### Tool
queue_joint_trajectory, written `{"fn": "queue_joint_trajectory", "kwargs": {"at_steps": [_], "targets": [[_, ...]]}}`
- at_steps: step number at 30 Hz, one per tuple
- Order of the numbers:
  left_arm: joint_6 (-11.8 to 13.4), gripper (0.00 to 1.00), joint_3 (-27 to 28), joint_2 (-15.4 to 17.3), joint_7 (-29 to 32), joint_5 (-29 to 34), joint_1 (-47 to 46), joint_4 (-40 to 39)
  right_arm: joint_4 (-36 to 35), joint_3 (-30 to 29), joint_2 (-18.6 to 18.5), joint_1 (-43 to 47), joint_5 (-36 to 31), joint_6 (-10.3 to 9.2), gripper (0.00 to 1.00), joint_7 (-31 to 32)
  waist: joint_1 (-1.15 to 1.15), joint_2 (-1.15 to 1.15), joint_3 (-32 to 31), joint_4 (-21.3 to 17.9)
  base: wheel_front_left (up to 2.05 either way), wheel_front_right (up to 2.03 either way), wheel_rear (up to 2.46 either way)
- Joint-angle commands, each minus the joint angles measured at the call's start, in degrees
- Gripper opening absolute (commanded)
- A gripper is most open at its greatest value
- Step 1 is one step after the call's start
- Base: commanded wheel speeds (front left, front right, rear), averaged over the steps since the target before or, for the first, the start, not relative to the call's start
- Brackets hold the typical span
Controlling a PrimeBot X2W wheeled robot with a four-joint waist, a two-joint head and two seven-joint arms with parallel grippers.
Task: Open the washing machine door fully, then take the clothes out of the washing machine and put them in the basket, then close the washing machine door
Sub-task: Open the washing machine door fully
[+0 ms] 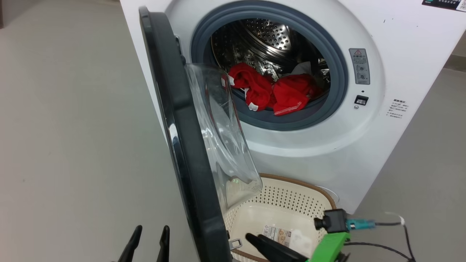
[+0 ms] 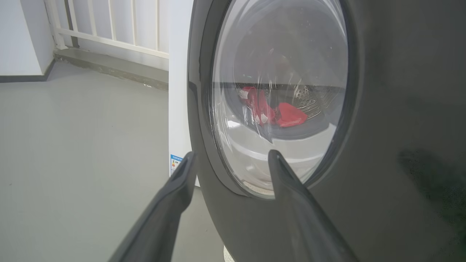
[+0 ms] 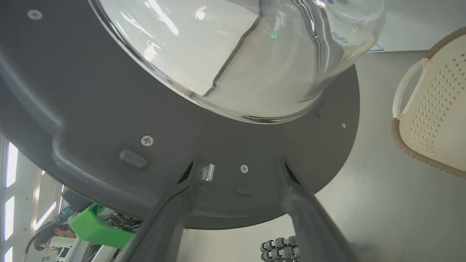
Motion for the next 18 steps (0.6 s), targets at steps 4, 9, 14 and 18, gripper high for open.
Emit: {"fn": "queue_joint_trajectory", "kwargs": {"at_steps": [4,9,14,18], "targets": [[0.02,1.00,2.15,0.26,-0.70,0.82,-1.02,-0.84,0.60,2.15,-2.27,0.13,-1.54,0.44,1.00,-4.42,0.00,0.00,-0.47,-0.31,0.00,0.00,0.00],[-0.16,1.00,2.47,0.26,-0.70,1.03,-0.80,-0.58,3.40,4.87,-5.24,0.44,-3.42,0.44,1.00,-9.84,0.00,0.00,-1.03,-0.64,0.00,0.00,0.00],[-0.26,1.00,2.62,0.26,-0.70,1.13,-0.65,-0.43,7.81,7.91,-7.72,-0.02,-6.76,0.44,1.00,-16.52,0.00,0.00,-1.44,-0.88,0.00,0.00,0.00],[-0.29,1.00,2.89,0.26,-0.70,1.14,-0.42,-0.43,12.03,9.35,-8.65,-0.88,-10.10,0.44,1.00,-20.72,0.00,0.00,-1.62,-1.27,0.00,0.00,0.00]]}}
